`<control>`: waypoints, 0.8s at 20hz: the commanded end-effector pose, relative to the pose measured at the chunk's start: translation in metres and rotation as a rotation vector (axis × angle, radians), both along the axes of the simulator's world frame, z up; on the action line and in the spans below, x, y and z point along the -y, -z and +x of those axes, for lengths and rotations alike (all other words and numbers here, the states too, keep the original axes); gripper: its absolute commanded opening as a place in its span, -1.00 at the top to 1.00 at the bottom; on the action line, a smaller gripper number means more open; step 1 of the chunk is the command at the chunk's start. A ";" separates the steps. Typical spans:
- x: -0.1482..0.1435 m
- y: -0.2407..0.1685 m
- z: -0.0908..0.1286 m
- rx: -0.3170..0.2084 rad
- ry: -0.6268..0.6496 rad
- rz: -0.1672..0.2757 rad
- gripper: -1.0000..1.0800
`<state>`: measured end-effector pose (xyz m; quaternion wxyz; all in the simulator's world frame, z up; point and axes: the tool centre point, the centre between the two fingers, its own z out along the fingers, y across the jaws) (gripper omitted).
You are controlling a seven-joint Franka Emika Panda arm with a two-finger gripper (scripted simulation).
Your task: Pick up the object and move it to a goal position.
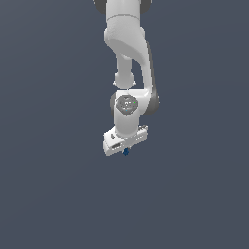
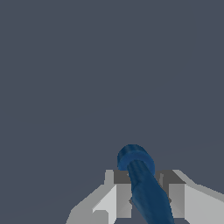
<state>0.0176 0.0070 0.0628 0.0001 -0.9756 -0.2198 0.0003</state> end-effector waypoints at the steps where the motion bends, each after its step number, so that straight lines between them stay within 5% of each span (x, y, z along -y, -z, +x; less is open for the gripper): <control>1: -0.001 -0.006 -0.014 0.001 0.000 0.000 1.00; 16: -0.011 -0.047 -0.104 0.001 0.000 -0.001 1.00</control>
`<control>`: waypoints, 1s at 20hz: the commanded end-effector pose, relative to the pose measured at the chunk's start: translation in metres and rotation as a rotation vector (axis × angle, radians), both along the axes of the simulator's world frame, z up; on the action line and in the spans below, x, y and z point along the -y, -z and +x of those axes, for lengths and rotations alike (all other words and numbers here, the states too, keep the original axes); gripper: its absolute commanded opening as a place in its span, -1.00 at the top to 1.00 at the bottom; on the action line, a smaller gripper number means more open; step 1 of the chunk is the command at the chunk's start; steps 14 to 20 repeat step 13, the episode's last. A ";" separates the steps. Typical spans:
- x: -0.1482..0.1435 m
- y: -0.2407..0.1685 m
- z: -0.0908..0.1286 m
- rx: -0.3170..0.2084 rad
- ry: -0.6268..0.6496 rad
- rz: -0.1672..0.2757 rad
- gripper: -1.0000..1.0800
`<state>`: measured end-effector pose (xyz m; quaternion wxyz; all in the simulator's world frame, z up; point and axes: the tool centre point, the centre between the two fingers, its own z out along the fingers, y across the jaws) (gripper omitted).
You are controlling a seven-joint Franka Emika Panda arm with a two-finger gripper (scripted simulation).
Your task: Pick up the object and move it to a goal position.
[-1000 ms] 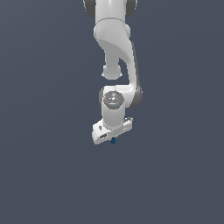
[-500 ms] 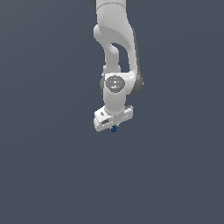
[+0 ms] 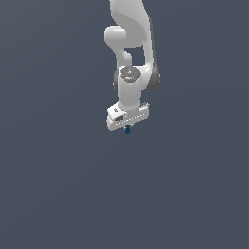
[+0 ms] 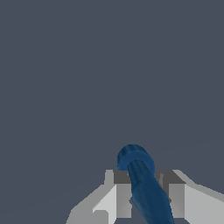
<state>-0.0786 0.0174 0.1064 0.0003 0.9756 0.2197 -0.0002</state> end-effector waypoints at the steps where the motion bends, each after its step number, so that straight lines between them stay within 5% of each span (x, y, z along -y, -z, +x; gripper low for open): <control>1: -0.001 -0.006 -0.013 0.000 0.000 0.000 1.00; 9: -0.004 -0.017 -0.036 0.000 0.000 0.000 1.00; 20: -0.005 -0.019 -0.038 0.000 0.000 0.000 1.00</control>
